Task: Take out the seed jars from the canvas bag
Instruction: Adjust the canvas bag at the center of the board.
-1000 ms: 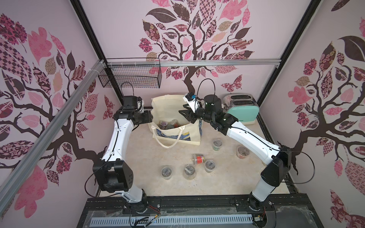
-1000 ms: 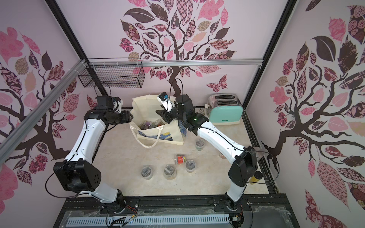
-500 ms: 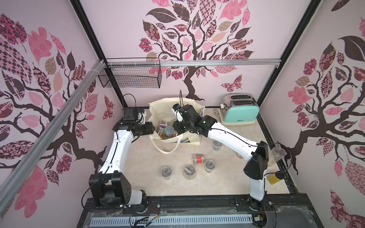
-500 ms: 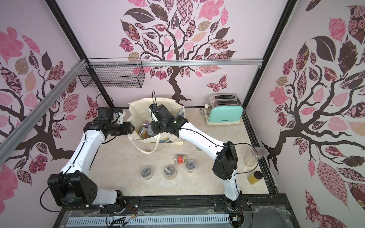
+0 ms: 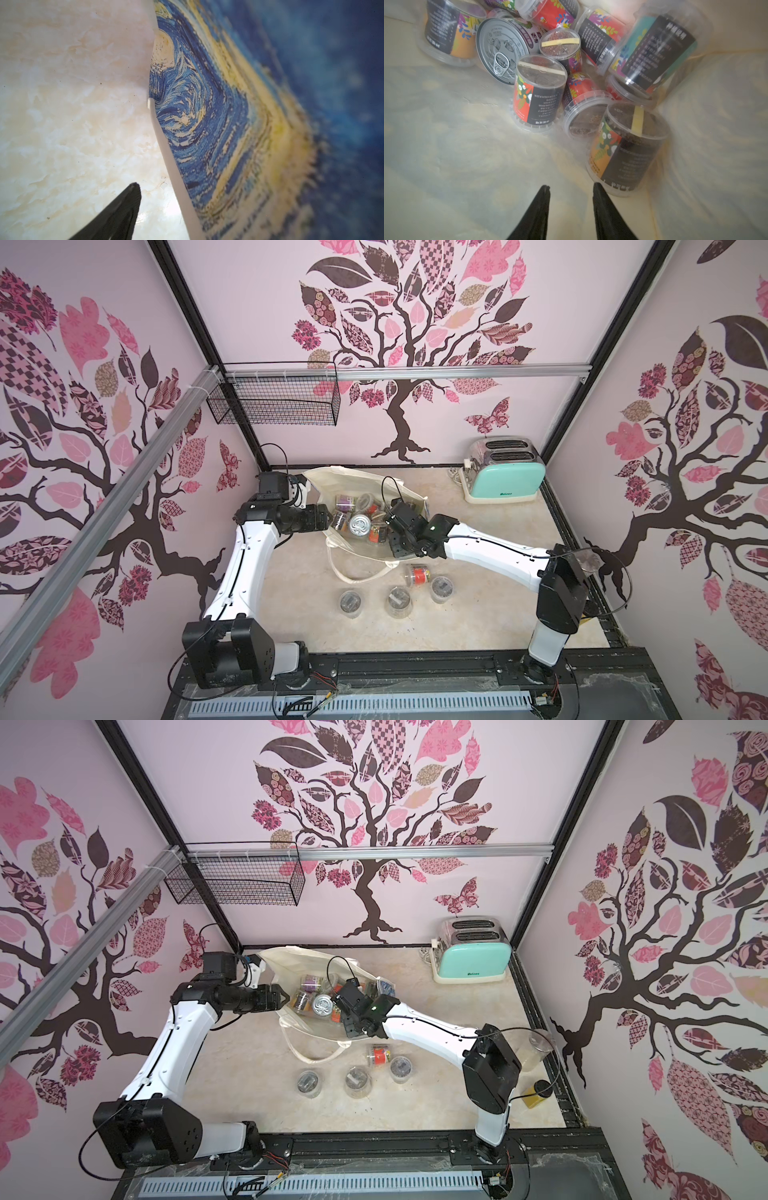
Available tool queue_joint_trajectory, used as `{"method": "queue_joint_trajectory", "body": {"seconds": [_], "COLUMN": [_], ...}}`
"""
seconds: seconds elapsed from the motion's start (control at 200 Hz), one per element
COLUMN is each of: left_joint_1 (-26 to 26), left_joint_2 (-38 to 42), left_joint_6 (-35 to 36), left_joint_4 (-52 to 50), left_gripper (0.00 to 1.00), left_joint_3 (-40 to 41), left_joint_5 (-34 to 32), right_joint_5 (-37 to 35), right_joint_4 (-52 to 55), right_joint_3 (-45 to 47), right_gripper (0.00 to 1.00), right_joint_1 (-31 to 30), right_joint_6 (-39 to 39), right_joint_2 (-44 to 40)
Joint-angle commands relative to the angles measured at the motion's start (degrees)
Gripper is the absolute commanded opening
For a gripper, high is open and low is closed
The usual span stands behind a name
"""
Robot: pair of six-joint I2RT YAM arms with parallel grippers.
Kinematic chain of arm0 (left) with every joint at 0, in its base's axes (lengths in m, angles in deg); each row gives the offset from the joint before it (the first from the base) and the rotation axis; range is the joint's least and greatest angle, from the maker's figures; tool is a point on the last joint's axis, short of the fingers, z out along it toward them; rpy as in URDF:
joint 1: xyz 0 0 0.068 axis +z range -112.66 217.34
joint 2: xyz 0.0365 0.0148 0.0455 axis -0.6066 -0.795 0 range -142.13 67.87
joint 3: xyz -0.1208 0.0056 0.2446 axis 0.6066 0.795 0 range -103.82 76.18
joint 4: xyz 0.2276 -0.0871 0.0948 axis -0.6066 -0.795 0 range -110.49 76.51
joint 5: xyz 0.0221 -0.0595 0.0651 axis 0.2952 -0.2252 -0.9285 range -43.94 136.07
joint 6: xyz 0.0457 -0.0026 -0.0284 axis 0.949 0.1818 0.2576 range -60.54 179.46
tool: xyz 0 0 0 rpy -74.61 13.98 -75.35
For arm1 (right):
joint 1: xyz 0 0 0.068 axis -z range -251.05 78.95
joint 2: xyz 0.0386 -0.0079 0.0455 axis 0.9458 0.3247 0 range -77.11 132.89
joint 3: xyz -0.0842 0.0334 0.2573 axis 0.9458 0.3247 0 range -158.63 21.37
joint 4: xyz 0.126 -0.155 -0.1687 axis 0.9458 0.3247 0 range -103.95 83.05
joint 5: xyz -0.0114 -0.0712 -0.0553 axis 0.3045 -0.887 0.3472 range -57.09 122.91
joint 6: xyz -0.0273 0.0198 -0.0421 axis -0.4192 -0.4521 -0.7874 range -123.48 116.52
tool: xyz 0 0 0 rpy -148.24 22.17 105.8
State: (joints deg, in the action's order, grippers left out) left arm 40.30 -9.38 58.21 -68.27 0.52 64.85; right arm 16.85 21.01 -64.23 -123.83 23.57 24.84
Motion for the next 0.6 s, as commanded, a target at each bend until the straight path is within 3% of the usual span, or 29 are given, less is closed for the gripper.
{"method": "queue_joint_trajectory", "body": {"seconds": [0.0, 0.175, 0.245, 0.34, 0.445, 0.595], "left_joint_1": [0.15, 1.75, 2.14, 1.88, 1.55, 1.26], "left_joint_2": [-0.51, -1.35, -1.55, -1.81, -2.92, -2.21], "left_joint_6": [1.74, 2.24, 1.93, 3.81, 6.08, 9.88], "left_joint_4": [-1.42, -0.60, -0.85, -0.53, 0.78, -0.43], "left_gripper": [0.89, 0.91, 0.98, 0.98, 0.98, 0.82], "left_joint_3": [-4.22, -7.01, -7.81, -5.51, -2.22, -1.09], "left_joint_5": [1.45, -1.82, -0.17, 5.06, 4.88, 6.80], "right_joint_5": [-1.15, -3.36, -3.48, -2.80, -2.11, -1.08], "right_joint_4": [-0.75, -2.01, -2.91, -4.04, -6.57, -9.16], "right_joint_3": [0.65, 0.65, 1.21, 0.81, 0.47, -1.71], "right_gripper": [0.40, 0.42, 0.45, 0.49, 0.51, 0.53], "right_joint_1": [0.30, 0.38, 0.39, 0.39, 0.39, 0.29], "right_joint_6": [2.21, 0.09, -0.66, -1.06, -2.42, -5.63], "right_joint_2": [-3.12, -2.62, -2.81, -2.75, -2.42, -0.79]}}
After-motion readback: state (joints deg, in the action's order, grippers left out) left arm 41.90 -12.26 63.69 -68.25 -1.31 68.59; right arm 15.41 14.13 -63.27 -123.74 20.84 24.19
